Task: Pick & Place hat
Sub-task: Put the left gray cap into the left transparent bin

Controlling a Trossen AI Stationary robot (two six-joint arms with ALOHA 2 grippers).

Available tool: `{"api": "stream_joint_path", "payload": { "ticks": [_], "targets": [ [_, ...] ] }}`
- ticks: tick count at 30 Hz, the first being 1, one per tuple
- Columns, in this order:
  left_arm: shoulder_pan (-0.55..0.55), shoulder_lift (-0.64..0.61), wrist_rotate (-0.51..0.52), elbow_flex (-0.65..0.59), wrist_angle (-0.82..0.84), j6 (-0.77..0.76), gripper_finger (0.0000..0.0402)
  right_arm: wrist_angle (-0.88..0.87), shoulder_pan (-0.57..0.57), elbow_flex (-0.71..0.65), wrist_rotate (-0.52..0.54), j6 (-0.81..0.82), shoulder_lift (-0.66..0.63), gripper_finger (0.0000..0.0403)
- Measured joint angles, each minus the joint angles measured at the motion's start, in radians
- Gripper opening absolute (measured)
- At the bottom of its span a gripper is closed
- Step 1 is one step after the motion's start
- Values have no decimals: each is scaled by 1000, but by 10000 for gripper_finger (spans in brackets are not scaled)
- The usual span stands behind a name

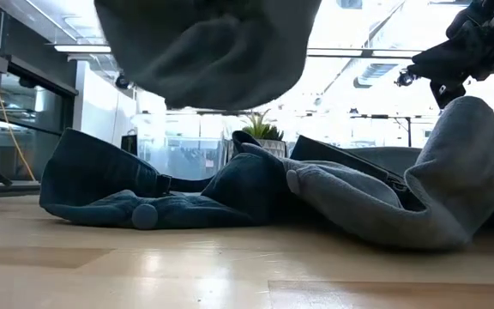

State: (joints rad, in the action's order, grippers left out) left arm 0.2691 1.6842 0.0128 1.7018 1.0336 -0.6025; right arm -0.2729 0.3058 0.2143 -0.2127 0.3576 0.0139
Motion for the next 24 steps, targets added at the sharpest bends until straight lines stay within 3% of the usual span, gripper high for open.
{"api": "stream_joint_path", "payload": {
  "ticks": [6, 13, 24],
  "targets": [
    [-32, -54, 139, 55, 76, -16, 0, 0, 0, 0, 0, 0, 0, 78],
    [-158, -143, 253, 86, 88, -53, 0, -1, 0, 0, 0, 0, 1, 78],
    [-457, -188, 263, 86, 79, 30, 0, -2, 0, 0, 0, 0, 1, 78]
  ]
}}
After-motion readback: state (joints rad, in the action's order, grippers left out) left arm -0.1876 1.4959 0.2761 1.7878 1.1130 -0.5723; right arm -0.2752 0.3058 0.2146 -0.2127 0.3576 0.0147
